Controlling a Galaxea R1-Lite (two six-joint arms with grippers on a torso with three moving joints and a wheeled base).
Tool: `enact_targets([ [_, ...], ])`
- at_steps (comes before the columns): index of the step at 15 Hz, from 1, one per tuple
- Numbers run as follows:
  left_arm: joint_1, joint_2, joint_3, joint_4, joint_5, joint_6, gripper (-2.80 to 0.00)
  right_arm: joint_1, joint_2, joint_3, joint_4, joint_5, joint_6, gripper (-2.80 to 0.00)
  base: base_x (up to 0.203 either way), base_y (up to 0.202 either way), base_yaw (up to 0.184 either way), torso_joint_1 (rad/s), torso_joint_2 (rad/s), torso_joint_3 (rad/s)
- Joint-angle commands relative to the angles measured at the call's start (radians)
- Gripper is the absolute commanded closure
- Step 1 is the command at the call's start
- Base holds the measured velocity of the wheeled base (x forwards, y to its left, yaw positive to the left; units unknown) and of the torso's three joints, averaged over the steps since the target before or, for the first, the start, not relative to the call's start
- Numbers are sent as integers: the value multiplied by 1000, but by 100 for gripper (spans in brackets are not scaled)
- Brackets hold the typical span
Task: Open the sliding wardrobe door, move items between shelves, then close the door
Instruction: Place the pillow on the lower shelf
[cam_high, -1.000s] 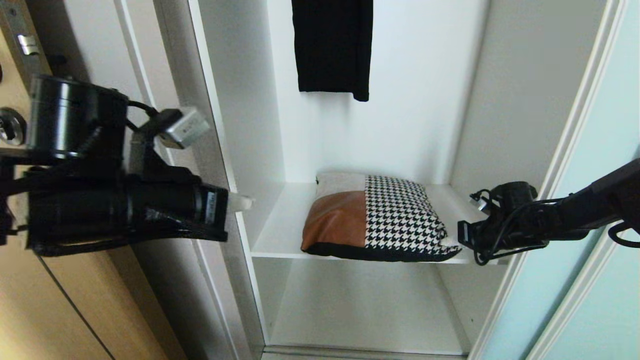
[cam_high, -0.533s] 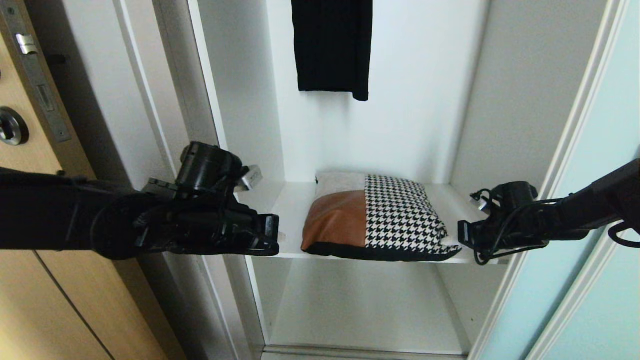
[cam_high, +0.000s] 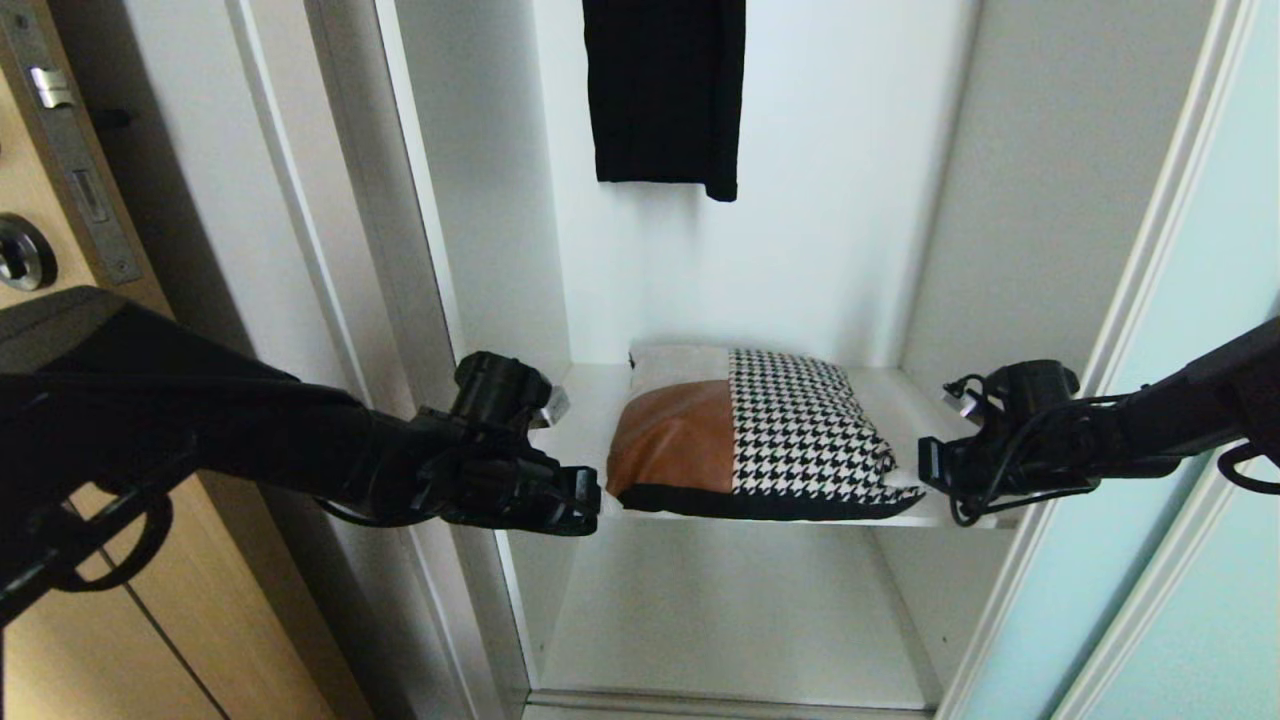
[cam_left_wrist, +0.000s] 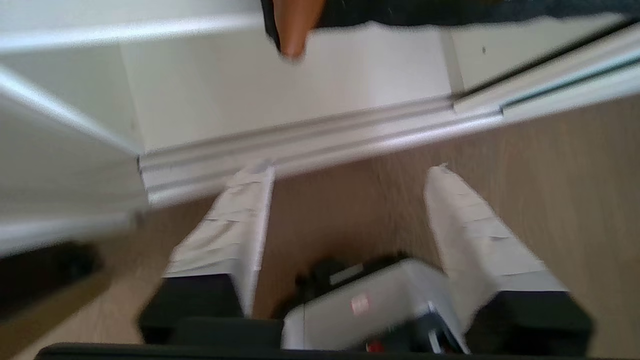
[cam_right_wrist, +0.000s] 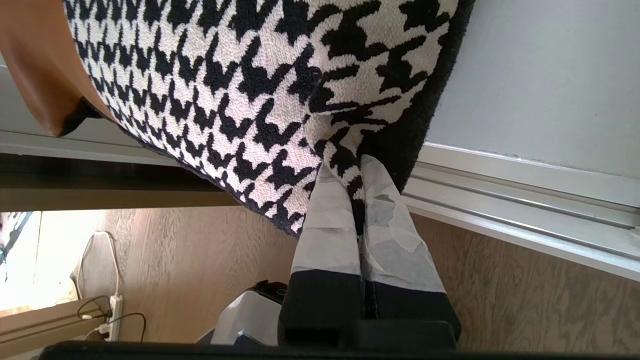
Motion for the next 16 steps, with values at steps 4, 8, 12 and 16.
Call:
enact_targets([
  [4,16,155,-75,-100,-16,-10,-280,0,-15,0,0,9,2,0,0,0,0,0,0,0],
  [8,20,225,-150,-174,-14,-48,-280,0,-21,0,1,11,2,0,0,0,0,0,0,0],
  [12,19,268,-178,-255,-48,-42,-280,3,-26,-1,3,11,2,0,0,0,0,0,0,0],
  [16,22,335,-214,-259,-47,-19,-280,6,-24,0,1,27,3,0,0,0,0,0,0,0],
])
